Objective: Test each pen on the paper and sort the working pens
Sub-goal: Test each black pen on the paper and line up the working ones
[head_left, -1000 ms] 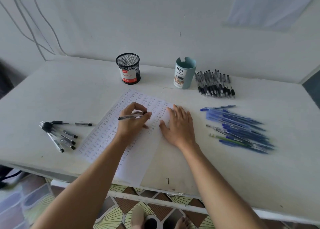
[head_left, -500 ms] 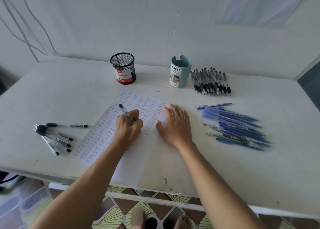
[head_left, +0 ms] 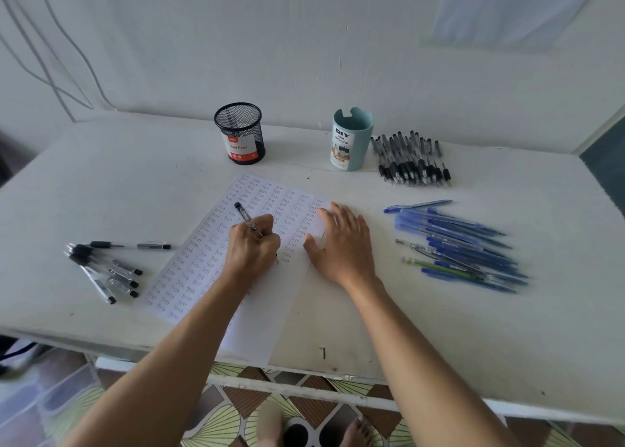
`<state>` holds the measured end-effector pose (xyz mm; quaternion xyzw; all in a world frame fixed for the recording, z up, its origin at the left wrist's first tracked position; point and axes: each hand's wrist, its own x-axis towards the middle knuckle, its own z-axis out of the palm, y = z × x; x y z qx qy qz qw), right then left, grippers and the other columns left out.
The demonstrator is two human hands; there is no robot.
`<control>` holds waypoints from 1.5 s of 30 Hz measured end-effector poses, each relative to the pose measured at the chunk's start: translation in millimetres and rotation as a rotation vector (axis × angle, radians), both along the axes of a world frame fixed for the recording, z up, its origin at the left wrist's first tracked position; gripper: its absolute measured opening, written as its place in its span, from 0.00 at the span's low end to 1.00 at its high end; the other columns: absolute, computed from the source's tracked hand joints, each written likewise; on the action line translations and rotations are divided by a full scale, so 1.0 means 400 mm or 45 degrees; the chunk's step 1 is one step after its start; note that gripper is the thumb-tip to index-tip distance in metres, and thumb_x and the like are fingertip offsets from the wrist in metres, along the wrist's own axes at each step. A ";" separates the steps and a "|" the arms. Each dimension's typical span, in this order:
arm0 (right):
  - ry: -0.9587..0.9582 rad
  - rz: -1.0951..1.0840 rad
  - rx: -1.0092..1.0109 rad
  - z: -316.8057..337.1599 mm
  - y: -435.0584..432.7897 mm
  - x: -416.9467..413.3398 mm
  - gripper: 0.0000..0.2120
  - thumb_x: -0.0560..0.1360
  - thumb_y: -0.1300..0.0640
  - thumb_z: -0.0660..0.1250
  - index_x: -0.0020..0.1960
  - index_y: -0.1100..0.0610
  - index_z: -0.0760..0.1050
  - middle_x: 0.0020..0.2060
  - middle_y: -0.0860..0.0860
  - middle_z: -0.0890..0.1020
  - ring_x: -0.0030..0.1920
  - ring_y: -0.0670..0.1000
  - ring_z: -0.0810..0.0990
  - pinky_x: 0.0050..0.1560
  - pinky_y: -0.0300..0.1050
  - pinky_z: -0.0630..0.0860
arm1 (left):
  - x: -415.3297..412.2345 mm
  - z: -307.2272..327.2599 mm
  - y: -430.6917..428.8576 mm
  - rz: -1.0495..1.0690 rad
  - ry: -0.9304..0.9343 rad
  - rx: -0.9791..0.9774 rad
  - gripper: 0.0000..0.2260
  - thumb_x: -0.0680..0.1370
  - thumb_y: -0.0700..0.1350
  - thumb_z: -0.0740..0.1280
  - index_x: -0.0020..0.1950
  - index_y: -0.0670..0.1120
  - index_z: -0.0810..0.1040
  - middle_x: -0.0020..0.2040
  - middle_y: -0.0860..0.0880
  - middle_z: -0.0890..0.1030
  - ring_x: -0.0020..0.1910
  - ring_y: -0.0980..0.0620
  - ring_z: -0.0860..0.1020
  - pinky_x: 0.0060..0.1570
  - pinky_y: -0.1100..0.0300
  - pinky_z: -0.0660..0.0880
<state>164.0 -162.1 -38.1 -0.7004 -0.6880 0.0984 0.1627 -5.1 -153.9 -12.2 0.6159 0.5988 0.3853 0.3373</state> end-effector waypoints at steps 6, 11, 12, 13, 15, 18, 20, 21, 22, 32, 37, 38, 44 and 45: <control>-0.012 0.002 -0.008 0.001 0.001 0.001 0.31 0.80 0.41 0.57 0.78 0.53 0.60 0.79 0.53 0.58 0.80 0.54 0.52 0.78 0.53 0.43 | 0.005 -0.001 0.001 -0.016 0.046 0.013 0.18 0.66 0.27 0.59 0.31 0.48 0.56 0.28 0.51 0.58 0.27 0.56 0.55 0.24 0.65 0.52; -0.017 0.001 -0.010 0.000 0.001 0.000 0.32 0.78 0.39 0.54 0.78 0.53 0.60 0.79 0.53 0.58 0.79 0.54 0.52 0.77 0.53 0.43 | -0.001 -0.012 0.006 -0.033 0.054 0.017 0.18 0.65 0.28 0.59 0.30 0.49 0.56 0.28 0.51 0.58 0.29 0.52 0.58 0.29 0.57 0.56; -0.015 0.000 -0.008 -0.001 0.001 0.000 0.32 0.78 0.39 0.53 0.78 0.53 0.60 0.79 0.53 0.58 0.79 0.54 0.52 0.77 0.53 0.43 | -0.001 -0.013 0.006 -0.043 0.061 0.012 0.18 0.65 0.29 0.59 0.29 0.49 0.57 0.28 0.51 0.58 0.29 0.52 0.58 0.30 0.56 0.56; -0.013 0.000 -0.007 -0.002 0.001 0.001 0.32 0.79 0.40 0.54 0.78 0.53 0.60 0.79 0.53 0.58 0.79 0.53 0.52 0.77 0.53 0.43 | 0.000 -0.013 0.005 -0.052 0.068 0.009 0.17 0.65 0.31 0.60 0.28 0.50 0.57 0.28 0.51 0.58 0.29 0.52 0.58 0.30 0.56 0.56; -0.014 0.001 -0.009 -0.002 0.001 0.000 0.31 0.80 0.41 0.57 0.78 0.53 0.60 0.79 0.53 0.58 0.79 0.53 0.52 0.78 0.52 0.42 | 0.000 -0.012 0.003 -0.060 0.061 0.008 0.16 0.64 0.33 0.59 0.28 0.51 0.57 0.29 0.51 0.58 0.30 0.51 0.58 0.30 0.55 0.56; -0.014 0.001 -0.001 -0.001 0.000 0.001 0.31 0.80 0.41 0.57 0.78 0.54 0.60 0.79 0.53 0.58 0.79 0.54 0.51 0.77 0.53 0.42 | 0.000 -0.013 0.007 -0.054 0.074 0.007 0.16 0.64 0.32 0.60 0.28 0.50 0.58 0.29 0.49 0.58 0.30 0.51 0.59 0.30 0.55 0.57; -0.018 0.003 -0.005 0.000 0.001 0.002 0.31 0.80 0.41 0.57 0.78 0.53 0.59 0.79 0.53 0.57 0.80 0.53 0.51 0.77 0.52 0.42 | 0.002 -0.012 0.006 -0.042 0.068 0.007 0.19 0.65 0.29 0.59 0.27 0.51 0.57 0.29 0.49 0.58 0.29 0.52 0.58 0.29 0.57 0.55; -0.019 0.001 -0.006 0.000 0.000 0.001 0.31 0.80 0.41 0.57 0.78 0.53 0.59 0.80 0.53 0.57 0.80 0.53 0.51 0.77 0.52 0.42 | 0.003 -0.011 0.005 -0.039 0.064 0.007 0.19 0.65 0.29 0.59 0.27 0.51 0.57 0.29 0.49 0.58 0.29 0.53 0.57 0.29 0.59 0.54; -0.018 -0.002 -0.004 0.000 0.000 0.001 0.31 0.80 0.41 0.57 0.78 0.53 0.59 0.79 0.53 0.57 0.80 0.53 0.51 0.77 0.52 0.42 | 0.004 -0.009 0.003 -0.042 0.061 0.005 0.19 0.65 0.29 0.59 0.27 0.51 0.57 0.28 0.50 0.58 0.29 0.54 0.56 0.28 0.59 0.53; -0.022 -0.006 0.010 -0.002 0.001 0.002 0.30 0.80 0.41 0.57 0.78 0.53 0.60 0.79 0.52 0.58 0.79 0.53 0.52 0.77 0.52 0.42 | 0.008 -0.010 -0.002 -0.120 0.064 0.046 0.09 0.61 0.39 0.57 0.25 0.52 0.60 0.25 0.56 0.56 0.27 0.55 0.55 0.27 0.61 0.53; -0.009 -0.001 0.003 -0.003 0.002 0.001 0.30 0.80 0.41 0.57 0.78 0.53 0.60 0.79 0.53 0.58 0.79 0.53 0.52 0.78 0.53 0.43 | 0.006 -0.014 0.003 -0.049 0.021 0.015 0.08 0.61 0.39 0.57 0.27 0.50 0.60 0.28 0.51 0.59 0.29 0.51 0.58 0.29 0.58 0.55; -0.009 -0.001 0.004 -0.004 0.002 0.001 0.30 0.80 0.41 0.57 0.78 0.53 0.60 0.79 0.53 0.58 0.79 0.53 0.52 0.78 0.53 0.43 | 0.003 -0.014 0.006 -0.043 -0.006 0.002 0.07 0.61 0.38 0.58 0.29 0.48 0.60 0.27 0.49 0.61 0.28 0.51 0.61 0.29 0.58 0.57; -0.029 0.011 -0.015 -0.002 0.002 0.003 0.31 0.79 0.39 0.53 0.77 0.53 0.60 0.79 0.53 0.58 0.79 0.54 0.52 0.78 0.54 0.44 | -0.010 0.001 0.024 -0.011 -0.540 -0.072 0.05 0.79 0.42 0.63 0.44 0.43 0.70 0.26 0.52 0.66 0.21 0.55 0.64 0.24 0.61 0.61; -0.026 0.015 -0.018 -0.003 0.003 0.004 0.31 0.79 0.40 0.54 0.77 0.53 0.60 0.79 0.53 0.58 0.79 0.54 0.52 0.78 0.54 0.44 | -0.008 0.004 0.026 0.005 -0.576 -0.093 0.08 0.83 0.46 0.62 0.48 0.42 0.70 0.27 0.51 0.64 0.21 0.54 0.62 0.23 0.61 0.61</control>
